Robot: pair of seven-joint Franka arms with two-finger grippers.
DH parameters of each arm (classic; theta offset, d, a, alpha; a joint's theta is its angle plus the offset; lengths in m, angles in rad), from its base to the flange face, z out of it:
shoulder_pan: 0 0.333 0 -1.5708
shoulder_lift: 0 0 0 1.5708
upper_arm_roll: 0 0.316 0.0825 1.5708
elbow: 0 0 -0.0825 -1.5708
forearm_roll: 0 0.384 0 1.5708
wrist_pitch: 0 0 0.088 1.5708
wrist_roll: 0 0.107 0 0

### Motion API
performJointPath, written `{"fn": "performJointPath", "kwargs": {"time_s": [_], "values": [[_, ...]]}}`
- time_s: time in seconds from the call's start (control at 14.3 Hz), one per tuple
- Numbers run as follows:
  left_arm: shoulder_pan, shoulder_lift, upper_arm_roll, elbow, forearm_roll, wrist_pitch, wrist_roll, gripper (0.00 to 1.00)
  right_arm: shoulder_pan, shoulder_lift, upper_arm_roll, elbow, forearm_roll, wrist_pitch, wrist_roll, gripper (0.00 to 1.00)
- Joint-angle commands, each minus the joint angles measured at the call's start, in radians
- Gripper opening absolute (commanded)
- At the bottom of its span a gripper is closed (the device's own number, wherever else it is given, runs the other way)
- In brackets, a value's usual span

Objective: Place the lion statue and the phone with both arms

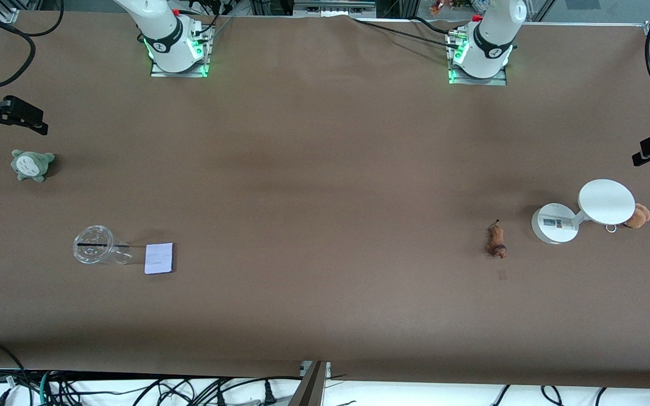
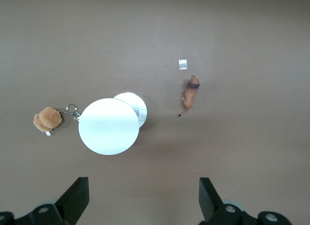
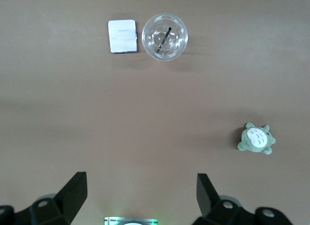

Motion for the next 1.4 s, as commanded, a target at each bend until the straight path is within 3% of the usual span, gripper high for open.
{"fn": "performJointPath", "kwargs": {"time_s": [0.0,0.42,0.91,1.33], "values": [[-0.008,-0.013,0.0,-0.002,0.015,-0.012,-0.026,1.0,-0.011,-0.016,0.012,-0.025,0.014,-0.006,-0.003,1.0],[-0.008,-0.013,0.0,-0.002,0.007,-0.012,-0.034,1.0,-0.027,-0.004,-0.005,-0.036,0.011,-0.05,-0.011,1.0],[-0.008,-0.011,0.002,-0.002,0.006,-0.011,-0.034,1.0,-0.024,-0.012,0.036,-0.039,0.006,-0.046,0.05,1.0],[-0.008,-0.011,0.002,-0.002,0.007,-0.011,-0.034,1.0,-0.018,0.053,0.035,0.041,0.005,-0.052,0.035,1.0]]}}
